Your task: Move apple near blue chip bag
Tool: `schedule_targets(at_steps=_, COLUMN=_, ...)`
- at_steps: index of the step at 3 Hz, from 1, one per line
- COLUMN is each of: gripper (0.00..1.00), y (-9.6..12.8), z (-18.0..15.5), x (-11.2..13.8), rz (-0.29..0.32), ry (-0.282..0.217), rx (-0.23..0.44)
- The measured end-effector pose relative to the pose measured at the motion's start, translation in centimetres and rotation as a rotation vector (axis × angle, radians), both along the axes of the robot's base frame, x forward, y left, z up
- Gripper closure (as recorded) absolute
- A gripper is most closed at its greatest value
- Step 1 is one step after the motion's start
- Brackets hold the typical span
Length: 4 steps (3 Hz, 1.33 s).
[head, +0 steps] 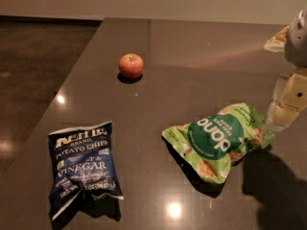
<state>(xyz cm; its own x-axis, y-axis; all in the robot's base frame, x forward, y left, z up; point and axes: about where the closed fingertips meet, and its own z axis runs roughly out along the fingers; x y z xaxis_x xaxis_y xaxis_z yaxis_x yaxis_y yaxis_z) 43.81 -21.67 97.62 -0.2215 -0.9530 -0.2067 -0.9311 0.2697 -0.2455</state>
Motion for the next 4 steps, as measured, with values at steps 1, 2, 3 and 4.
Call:
schedule_targets(at_steps=1, gripper=0.0, y=0.3, z=0.1, x=0.4, rz=0.004, ry=0.0, rx=0.008)
schedule_targets(at_steps=2, gripper=0.0, y=1.3, z=0.0, x=2.1, rz=0.022, ry=-0.003, rx=0.034)
schedule_targets(at_steps=3, gripper=0.0, y=3.9, z=-0.5, x=6.2, rz=0.039, ry=-0.027, rx=0.071)
schedule_targets(at_steps=4, gripper=0.0, y=6.9, z=-1.1, x=10.5, rz=0.043, ry=-0.047, rx=0.11)
